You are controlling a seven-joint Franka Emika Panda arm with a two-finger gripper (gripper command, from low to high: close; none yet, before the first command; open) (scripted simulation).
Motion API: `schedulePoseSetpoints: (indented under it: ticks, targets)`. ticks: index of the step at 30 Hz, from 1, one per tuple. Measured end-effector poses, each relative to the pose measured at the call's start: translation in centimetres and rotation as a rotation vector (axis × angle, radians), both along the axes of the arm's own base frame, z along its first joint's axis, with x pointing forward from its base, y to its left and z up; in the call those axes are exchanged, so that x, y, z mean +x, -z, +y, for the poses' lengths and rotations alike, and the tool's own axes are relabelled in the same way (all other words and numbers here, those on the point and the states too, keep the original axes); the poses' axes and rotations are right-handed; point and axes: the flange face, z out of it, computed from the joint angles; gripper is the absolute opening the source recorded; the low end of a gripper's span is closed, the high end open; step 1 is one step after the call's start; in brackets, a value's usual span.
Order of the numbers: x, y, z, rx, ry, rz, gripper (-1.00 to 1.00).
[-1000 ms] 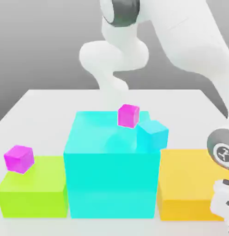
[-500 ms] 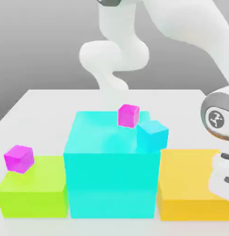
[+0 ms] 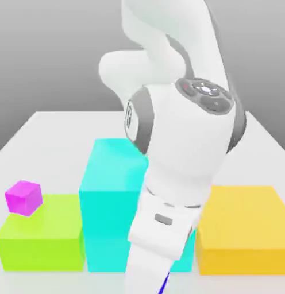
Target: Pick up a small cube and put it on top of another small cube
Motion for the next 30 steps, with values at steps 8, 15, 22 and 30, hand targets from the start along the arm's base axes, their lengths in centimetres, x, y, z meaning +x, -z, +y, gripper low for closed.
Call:
schedulePoseSetpoints:
  ticks: [8,15,22,30]
  targets:
    - [-5.6,-3.9,-12.6,-0.020,0.677,-0.100,-1.00]
    - [-12.6,-7.1,-20.7,0.018,1.261,-0.193,-1.00]
    - [-19.9,-8.6,-25.3,0.111,1.788,-0.231,-1.00]
    - [-20.6,-2.5,-25.5,0.118,1.831,-0.215,1.00]
